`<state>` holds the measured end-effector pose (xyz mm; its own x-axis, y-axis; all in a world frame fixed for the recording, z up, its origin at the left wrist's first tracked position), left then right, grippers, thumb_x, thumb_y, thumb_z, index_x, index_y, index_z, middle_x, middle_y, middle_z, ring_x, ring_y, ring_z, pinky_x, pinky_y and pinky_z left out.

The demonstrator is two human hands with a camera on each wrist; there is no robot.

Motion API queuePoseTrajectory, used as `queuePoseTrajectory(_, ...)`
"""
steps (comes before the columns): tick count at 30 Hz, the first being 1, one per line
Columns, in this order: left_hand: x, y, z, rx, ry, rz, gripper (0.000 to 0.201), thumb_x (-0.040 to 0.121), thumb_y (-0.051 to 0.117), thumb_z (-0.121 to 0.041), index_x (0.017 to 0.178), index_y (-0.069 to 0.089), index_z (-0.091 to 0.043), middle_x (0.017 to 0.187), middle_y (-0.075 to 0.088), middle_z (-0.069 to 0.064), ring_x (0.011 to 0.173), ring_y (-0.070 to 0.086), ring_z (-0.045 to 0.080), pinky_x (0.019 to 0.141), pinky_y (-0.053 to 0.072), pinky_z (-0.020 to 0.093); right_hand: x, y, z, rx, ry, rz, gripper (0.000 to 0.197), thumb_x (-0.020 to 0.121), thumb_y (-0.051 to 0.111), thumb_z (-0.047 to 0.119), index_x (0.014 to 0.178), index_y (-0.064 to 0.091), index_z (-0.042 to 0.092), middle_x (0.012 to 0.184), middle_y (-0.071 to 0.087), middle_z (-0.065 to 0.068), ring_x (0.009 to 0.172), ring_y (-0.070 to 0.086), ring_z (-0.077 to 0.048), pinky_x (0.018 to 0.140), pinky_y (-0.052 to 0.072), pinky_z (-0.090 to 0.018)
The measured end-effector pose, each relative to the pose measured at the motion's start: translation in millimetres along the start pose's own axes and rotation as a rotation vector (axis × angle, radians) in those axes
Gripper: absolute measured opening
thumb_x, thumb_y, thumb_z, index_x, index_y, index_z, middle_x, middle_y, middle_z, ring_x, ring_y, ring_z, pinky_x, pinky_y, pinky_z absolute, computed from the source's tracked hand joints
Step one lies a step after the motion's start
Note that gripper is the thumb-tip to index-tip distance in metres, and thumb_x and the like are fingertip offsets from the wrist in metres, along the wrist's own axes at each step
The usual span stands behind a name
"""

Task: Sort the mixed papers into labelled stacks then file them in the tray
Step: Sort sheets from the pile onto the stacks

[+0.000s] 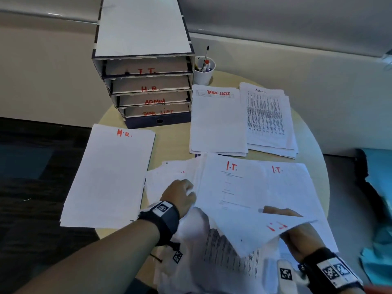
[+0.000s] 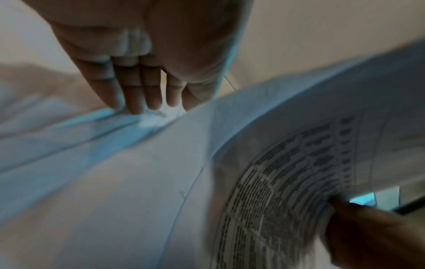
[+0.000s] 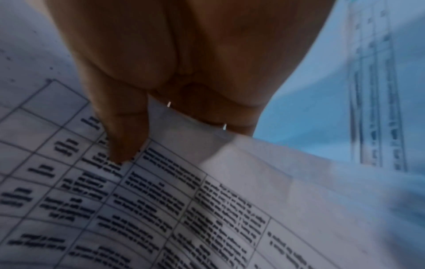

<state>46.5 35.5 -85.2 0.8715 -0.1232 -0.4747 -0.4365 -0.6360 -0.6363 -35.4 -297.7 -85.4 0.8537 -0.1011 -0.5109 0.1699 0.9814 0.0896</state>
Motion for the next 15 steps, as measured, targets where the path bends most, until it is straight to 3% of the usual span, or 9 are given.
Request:
queuePoseTrajectory(1,5,5,-8,0.047,0.002,0.010,0.039,0.093,0.056,-0.032,0.128,0.053,-0.014,0.125,0.053,0.008,0.111,0.054,0.028,0.093,0.046,0.033,-2,-3,-2,0.019,-0.005,-0.005,0.048,0.043,0.096,0.023,0.083,0.077,0.003,0.101,0.073,-0.024,0.094,0.072,-0.034,0.071,0.061,-0.032)
queuePoseTrajectory(2,9,11,-15,0.098,-0.009,0.020,0.045,0.091,0.058,-0.037,0.129,0.050,-0.014,0.125,0.050,0.010,0.110,0.053,0.030,0.092,0.046,0.036,-3,-3,-5,0.032,-0.014,-0.018,0.039,0.048,0.094,0.019,0.079,0.077,0.003,0.096,0.073,-0.024,0.088,0.073,-0.029,0.071,0.060,-0.030)
queuePoseTrajectory(4,16,19,-21,0.202,-0.084,0.035,0.058,0.083,0.064,-0.046,0.128,0.043,-0.016,0.124,0.046,0.011,0.110,0.051,0.033,0.089,0.049,0.042,-5,1,-12,0.077,-0.016,-0.035,0.015,0.066,0.076,0.003,0.081,0.076,0.001,0.100,0.073,-0.025,0.088,0.071,-0.027,0.080,0.060,-0.030)
queuePoseTrajectory(7,20,26,-25,0.275,-0.215,0.035,0.082,0.067,0.070,-0.057,0.130,0.036,-0.018,0.125,0.040,0.010,0.114,0.049,0.033,0.088,0.052,0.045,-6,2,-22,0.132,0.008,-0.087,0.019,0.080,0.059,-0.013,0.089,0.071,-0.001,0.091,0.076,-0.015,0.082,0.070,-0.023,0.073,0.059,-0.024)
queuePoseTrajectory(9,21,29,-27,0.324,-0.252,0.045,0.086,0.066,0.072,-0.056,0.131,0.032,-0.018,0.126,0.042,0.009,0.114,0.051,0.032,0.089,0.051,0.045,-5,6,-25,0.144,0.032,-0.084,0.023,0.079,0.058,-0.015,0.097,0.066,-0.003,0.088,0.076,-0.012,0.077,0.072,-0.018,0.064,0.057,-0.020)
queuePoseTrajectory(12,24,34,-28,0.216,-0.271,0.062,0.071,0.076,0.073,-0.044,0.127,0.033,-0.016,0.112,0.054,0.007,0.098,0.060,0.030,0.077,0.051,0.040,-4,12,-25,0.119,0.062,-0.079,0.014,0.081,0.057,-0.018,0.082,0.059,-0.004,0.065,0.071,-0.008,0.053,0.066,-0.011,0.043,0.049,-0.015)
queuePoseTrajectory(13,25,35,-28,0.143,-0.263,0.065,0.061,0.080,0.073,-0.037,0.123,0.035,-0.016,0.103,0.056,0.007,0.091,0.061,0.029,0.070,0.048,0.036,-3,14,-25,0.121,0.072,-0.079,0.015,0.084,0.055,-0.019,0.082,0.058,-0.004,0.063,0.071,-0.007,0.051,0.065,-0.010,0.042,0.048,-0.015)
queuePoseTrajectory(15,24,35,-28,0.049,-0.236,0.053,0.036,0.083,0.070,-0.029,0.102,0.041,-0.018,0.093,0.056,0.007,0.079,0.058,0.025,0.062,0.041,0.030,-1,16,-25,0.119,0.091,-0.056,0.014,0.085,0.057,-0.017,0.085,0.061,-0.004,0.070,0.073,-0.008,0.062,0.068,-0.014,0.049,0.052,-0.017)
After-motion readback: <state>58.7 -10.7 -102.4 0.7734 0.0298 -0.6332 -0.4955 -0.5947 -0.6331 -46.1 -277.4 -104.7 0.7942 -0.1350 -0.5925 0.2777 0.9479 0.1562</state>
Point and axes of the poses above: each hand's wrist, its own x-axis towards the middle knuckle, its own y-axis out of the palm, z = x × y, the point moved 5 cm from there along x, towards the middle knuckle
